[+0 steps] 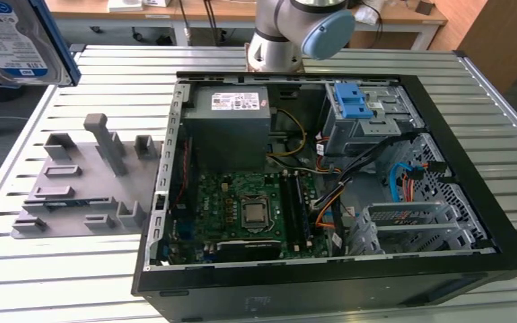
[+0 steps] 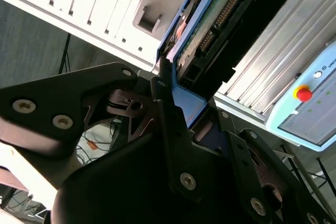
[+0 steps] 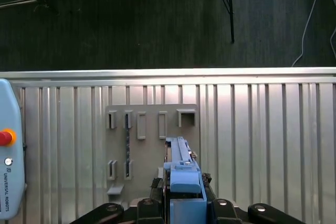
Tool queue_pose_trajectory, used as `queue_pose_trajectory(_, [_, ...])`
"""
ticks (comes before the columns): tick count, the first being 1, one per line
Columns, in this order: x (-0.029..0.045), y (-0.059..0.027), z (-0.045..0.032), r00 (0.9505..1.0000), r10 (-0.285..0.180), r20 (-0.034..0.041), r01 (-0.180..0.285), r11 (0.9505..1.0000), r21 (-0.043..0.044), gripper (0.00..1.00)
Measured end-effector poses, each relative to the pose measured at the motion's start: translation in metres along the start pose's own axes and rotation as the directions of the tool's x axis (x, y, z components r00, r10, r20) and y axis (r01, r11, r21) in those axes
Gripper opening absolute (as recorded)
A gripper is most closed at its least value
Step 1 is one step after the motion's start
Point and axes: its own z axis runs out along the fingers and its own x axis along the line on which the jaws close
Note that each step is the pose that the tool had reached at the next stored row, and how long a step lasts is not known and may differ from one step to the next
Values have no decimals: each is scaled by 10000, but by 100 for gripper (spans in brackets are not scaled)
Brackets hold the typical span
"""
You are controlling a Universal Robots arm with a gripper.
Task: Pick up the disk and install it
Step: 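Pick up the disk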
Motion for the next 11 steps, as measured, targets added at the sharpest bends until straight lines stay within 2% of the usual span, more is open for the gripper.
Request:
queue_pose_trajectory(5, [12,-11,-99,10000,-1,4,1,10000,-10,36])
queue_pose_trajectory(11, [60,-31,-105,10000,0,8,0,10000,-8,36])
